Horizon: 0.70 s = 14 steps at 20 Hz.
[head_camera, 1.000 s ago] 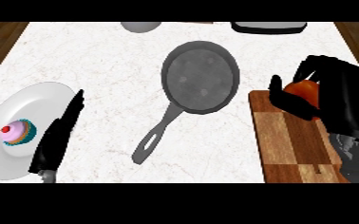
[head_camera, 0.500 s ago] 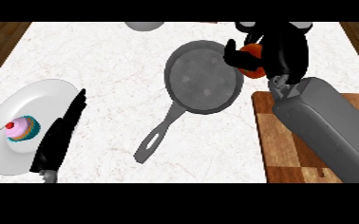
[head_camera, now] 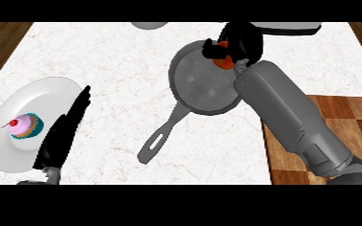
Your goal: Pick the tomato from the cutting board and place it in the pan
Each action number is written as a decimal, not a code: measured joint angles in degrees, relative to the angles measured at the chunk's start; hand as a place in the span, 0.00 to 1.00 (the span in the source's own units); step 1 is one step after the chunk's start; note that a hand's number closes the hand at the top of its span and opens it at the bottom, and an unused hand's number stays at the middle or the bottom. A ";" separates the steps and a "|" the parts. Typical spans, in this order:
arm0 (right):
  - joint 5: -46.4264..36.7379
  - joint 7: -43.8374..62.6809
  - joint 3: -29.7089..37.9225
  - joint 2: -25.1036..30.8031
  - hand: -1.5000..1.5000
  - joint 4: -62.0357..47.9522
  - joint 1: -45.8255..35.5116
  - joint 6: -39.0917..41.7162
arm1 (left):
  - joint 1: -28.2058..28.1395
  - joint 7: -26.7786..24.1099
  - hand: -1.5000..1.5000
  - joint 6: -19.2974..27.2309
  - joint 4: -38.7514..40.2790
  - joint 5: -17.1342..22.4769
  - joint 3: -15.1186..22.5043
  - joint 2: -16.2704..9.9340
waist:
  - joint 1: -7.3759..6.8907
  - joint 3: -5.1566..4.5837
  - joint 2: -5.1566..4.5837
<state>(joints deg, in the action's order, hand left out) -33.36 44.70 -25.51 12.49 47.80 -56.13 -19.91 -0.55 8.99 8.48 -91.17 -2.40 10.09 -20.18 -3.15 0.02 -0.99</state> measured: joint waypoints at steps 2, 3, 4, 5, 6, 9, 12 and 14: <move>0.25 -2.68 0.36 -1.94 1.00 -5.55 -1.74 0.93 | -0.45 -1.58 0.50 -0.61 0.92 0.23 -0.22 -0.02 | -0.34 -0.02 -0.16; 1.12 -4.04 1.07 -3.13 1.00 -7.79 -2.01 1.18 | -0.65 -1.29 0.50 -0.60 0.24 0.13 0.00 0.07 | -0.61 -0.01 -0.22; 2.73 -5.20 2.73 -3.99 1.00 -9.37 -2.18 0.99 | -0.72 -1.30 0.50 -0.42 0.02 -0.14 0.15 0.22 | -0.76 0.02 -0.33; 4.56 -5.58 4.75 -4.99 0.00 -10.36 -2.23 0.25 | -0.66 -0.94 0.50 -0.36 -0.52 -0.25 0.32 0.31 | -0.88 0.06 -0.40; 6.03 -5.65 6.42 -6.35 0.00 -11.72 -2.35 -0.57 | -0.63 -1.01 0.50 -0.37 -0.70 -0.32 0.30 0.27 | -1.11 0.07 -0.50; 10.37 -8.97 11.31 -8.91 0.00 -15.38 -1.91 -2.59 | -0.18 -1.15 0.50 -0.29 -0.08 -0.45 -0.06 0.40 | -1.01 0.09 -0.69; 13.93 -14.13 16.09 -10.04 0.00 -17.44 -2.58 -5.47 | -0.29 -0.95 0.50 -0.43 -0.50 -0.68 0.11 0.46 | -0.95 0.11 -0.69; 15.04 -18.26 18.33 -10.85 0.00 -18.38 -2.83 -8.89 | -0.64 -1.12 0.50 -0.77 -0.51 -0.39 -0.15 0.35 | -0.92 0.10 -0.63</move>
<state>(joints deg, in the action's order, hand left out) -18.32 26.44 -7.18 1.65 29.42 -58.97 -28.80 -1.19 7.87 7.70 -91.68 -2.79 9.95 -19.83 -4.07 0.12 -1.63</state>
